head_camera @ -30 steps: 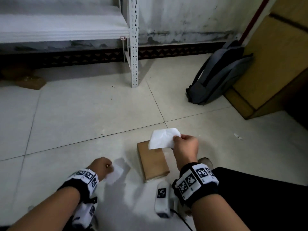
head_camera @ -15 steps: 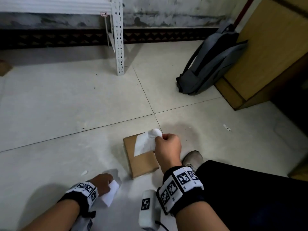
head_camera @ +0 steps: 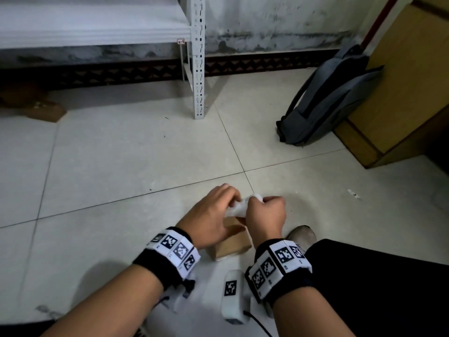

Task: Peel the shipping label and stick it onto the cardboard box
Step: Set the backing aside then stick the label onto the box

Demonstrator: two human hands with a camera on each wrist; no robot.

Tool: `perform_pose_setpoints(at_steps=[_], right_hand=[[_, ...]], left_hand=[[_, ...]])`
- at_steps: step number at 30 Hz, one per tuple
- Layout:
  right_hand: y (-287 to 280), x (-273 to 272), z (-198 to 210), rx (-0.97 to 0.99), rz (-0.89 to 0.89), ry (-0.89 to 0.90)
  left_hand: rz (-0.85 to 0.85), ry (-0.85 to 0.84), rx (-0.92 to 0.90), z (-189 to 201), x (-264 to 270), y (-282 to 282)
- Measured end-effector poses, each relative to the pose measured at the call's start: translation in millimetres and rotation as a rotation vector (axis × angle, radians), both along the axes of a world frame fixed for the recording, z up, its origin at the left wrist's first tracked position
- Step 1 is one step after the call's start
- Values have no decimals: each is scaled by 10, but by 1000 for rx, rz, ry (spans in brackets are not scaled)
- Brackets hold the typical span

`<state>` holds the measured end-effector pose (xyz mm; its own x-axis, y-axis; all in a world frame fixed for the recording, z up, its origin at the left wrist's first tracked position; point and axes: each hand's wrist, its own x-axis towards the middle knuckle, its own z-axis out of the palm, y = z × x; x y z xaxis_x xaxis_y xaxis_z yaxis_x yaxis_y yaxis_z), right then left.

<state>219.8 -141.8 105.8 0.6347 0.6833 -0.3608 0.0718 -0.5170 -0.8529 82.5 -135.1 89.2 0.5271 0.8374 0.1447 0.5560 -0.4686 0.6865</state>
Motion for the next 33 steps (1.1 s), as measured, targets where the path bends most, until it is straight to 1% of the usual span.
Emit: perform_pose_setpoints(at_steps=[1, 2, 4, 5, 7, 11, 12, 13, 14, 15, 16, 17, 19, 20, 21, 22, 23, 25, 27, 28, 31, 33], right_hand=[[-5, -17, 51, 3, -11, 10], [-10, -31, 90, 5, -28, 27], [-4, -48, 132, 5, -59, 105], [4, -49, 141, 0, -79, 168], [13, -2, 147, -9, -132, 325], [67, 124, 204, -12, -144, 599], [86, 177, 189, -9, -169, 656], [102, 244, 176, 4, -211, 752], [130, 327, 177, 33, -279, 863], [151, 384, 195, 51, -332, 924], [168, 423, 220, 53, -330, 904], [168, 455, 213, 42, -287, 803], [140, 465, 117, 3, -88, 520], [115, 431, 65, -10, 32, 435], [86, 399, 10, -22, 144, 411], [60, 373, -67, -45, 216, 415], [37, 358, -134, -64, 267, 408], [23, 355, -305, -75, 296, 307], [36, 382, -461, -32, 309, 165], [47, 389, -520, -8, 336, 132], [85, 435, -702, -4, 514, 108], [101, 460, -813, -33, 599, 150]], left_hand=[[-7, 5, 90, 88, 102, -33], [9, 2, 134, 150, 174, -68], [68, -35, 150, 194, 253, -120], [93, -46, 143, 191, 251, -127], [109, -15, 151, 173, 233, -119], [88, 43, 242, 141, 225, -92], [77, 43, 244, 119, 214, -87], [66, 37, 226, 88, 198, -83], [63, 22, 177, 61, 184, -84], [76, -2, 99, 19, 163, -74], [106, -41, -9, -22, 138, -54], [148, -105, -138, -54, 112, -29], [236, -321, -392, -111, 70, 29], [279, -440, -492, -141, 57, 58], [317, -535, -569, -166, 47, 80], [347, -606, -631, -191, 41, 101], [370, -660, -684, -228, 34, 121], [405, -748, -768, -350, 13, 164], [432, -803, -819, -506, -3, 206], [446, -800, -827, -587, -10, 220], [489, -704, -797, -788, -46, 219], [518, -655, -800, -870, -87, 224]])
